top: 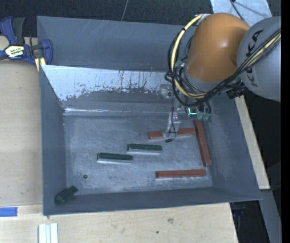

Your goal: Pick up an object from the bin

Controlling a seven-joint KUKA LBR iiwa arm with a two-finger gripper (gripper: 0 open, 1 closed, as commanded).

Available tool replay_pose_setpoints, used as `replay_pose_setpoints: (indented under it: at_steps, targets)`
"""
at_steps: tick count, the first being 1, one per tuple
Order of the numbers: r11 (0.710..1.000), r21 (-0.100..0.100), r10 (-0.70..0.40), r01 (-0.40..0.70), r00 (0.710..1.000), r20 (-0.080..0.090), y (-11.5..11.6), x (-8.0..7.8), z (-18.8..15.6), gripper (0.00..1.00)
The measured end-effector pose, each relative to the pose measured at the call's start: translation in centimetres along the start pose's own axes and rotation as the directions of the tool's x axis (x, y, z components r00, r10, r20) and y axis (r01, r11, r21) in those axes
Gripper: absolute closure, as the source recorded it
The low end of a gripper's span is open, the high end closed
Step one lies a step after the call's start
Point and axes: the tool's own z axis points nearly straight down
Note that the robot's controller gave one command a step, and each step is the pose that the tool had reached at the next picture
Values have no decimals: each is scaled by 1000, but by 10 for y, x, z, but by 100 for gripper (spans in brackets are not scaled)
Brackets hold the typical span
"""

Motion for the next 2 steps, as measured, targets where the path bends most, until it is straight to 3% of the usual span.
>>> replay_pose_setpoints:
  at_steps: [1,2]
  targets:
    - [1000,0,0,0,1000,0,0,0,0,0]
    - [1000,0,4,-4,1000,5,1,32,55,0]
